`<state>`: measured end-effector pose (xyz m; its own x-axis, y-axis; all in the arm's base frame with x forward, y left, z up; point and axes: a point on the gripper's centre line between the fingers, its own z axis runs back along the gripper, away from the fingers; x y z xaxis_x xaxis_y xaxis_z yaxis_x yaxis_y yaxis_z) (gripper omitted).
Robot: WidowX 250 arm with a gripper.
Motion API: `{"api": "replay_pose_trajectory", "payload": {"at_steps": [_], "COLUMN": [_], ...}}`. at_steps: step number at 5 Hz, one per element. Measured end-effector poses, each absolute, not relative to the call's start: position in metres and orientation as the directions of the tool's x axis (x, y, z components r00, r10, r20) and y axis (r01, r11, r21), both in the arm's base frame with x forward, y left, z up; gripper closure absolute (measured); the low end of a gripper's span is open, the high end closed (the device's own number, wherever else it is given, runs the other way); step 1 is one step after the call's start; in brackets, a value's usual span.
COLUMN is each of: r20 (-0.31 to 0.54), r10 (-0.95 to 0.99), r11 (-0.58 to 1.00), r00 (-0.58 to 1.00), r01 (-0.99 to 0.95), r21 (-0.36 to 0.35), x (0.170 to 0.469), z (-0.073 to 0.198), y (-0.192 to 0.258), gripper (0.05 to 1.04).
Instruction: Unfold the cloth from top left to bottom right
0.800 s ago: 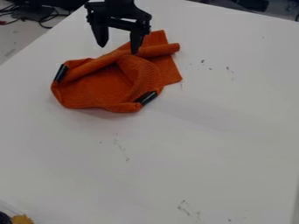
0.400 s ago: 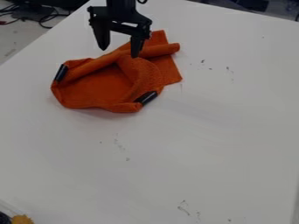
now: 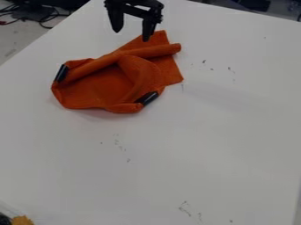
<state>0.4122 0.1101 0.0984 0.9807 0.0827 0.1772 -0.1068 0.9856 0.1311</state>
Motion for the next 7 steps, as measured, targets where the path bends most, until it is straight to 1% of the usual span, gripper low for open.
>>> {"api": "replay_pose_trajectory", "payload": {"at_steps": [1, 2, 3, 4, 5, 6, 7], "r20": [0.173, 0.228, 0.263, 0.267, 0.24, 0.218, 0.215], "r10": [0.104, 0.184, 0.192, 0.169, 0.17, 0.17, 0.177], "r11": [0.984, 0.963, 0.962, 0.976, 0.981, 0.984, 0.984], "r00": [0.979, 0.956, 0.946, 0.949, 0.956, 0.961, 0.96], "r01": [-0.126, -0.222, -0.234, -0.2, -0.187, -0.176, -0.177], "r21": [0.126, 0.152, 0.141, 0.09, 0.049, 0.009, -0.016], "x": [0.405, 0.369, 0.35, 0.359, 0.367, 0.37, 0.37], "z": [0.08, 0.087, 0.078, 0.058, 0.03, 0.012, 0.008], "y": [0.083, 0.05, 0.037, 0.043, 0.056, 0.066, 0.068], "gripper": [0.083, 0.083, 0.083, 0.083, 0.083, 0.122, 0.334]}}
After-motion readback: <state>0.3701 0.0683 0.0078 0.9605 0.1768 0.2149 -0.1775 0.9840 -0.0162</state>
